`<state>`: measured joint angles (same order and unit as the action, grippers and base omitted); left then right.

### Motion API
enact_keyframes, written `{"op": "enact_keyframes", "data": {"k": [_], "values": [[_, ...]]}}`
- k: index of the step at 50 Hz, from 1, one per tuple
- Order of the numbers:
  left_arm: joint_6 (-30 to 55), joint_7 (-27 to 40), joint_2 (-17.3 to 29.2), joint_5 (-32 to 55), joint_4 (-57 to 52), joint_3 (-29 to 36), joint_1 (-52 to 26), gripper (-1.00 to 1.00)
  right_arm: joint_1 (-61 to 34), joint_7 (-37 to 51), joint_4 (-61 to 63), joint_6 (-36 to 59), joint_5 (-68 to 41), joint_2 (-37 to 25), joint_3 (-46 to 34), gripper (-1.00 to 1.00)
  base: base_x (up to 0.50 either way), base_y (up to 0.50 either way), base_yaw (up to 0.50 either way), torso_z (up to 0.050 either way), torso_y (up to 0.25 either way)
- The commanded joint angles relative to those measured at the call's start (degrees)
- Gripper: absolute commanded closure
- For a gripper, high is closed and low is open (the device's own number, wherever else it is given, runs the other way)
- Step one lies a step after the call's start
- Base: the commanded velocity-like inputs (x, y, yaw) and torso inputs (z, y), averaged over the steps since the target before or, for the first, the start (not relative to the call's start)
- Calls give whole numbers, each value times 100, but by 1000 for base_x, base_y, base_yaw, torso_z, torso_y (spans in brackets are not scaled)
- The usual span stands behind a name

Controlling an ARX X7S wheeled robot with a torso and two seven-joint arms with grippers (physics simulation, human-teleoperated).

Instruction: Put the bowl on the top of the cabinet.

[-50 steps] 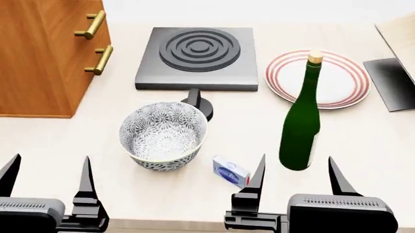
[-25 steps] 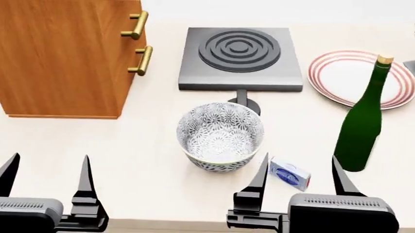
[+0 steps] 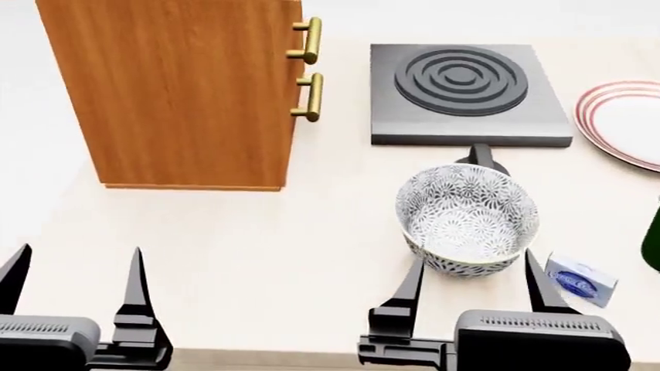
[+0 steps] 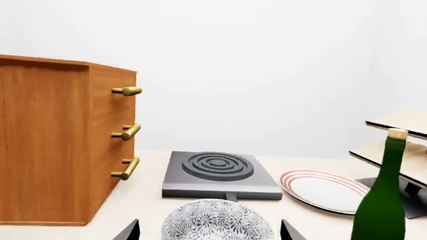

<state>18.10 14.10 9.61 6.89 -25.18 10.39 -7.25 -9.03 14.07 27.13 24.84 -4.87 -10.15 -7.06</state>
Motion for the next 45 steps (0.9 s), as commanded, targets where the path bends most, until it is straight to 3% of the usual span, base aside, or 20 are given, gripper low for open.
{"op": "enact_keyframes", "data": {"k": [1, 11, 27, 45], "values": [[0, 50, 43, 50, -29, 18, 7, -100, 6, 44, -15, -25, -23, -35, -43, -100, 0, 422, 0, 0, 0], [-29, 89, 79, 79, -16, 38, 21, -100, 6, 64, -54, -60, -65, -61, -69, -100, 0, 145, 0, 0, 0], [-74, 140, 123, 130, 30, 71, 5, -100, 23, 71, -91, -154, -100, -124, -148, -100, 0, 476, 0, 0, 0], [-75, 200, 179, 191, -6, 105, 13, -100, 33, 58, -45, -129, -124, -210, -278, -100, 0, 10, 0, 0, 0]]}}
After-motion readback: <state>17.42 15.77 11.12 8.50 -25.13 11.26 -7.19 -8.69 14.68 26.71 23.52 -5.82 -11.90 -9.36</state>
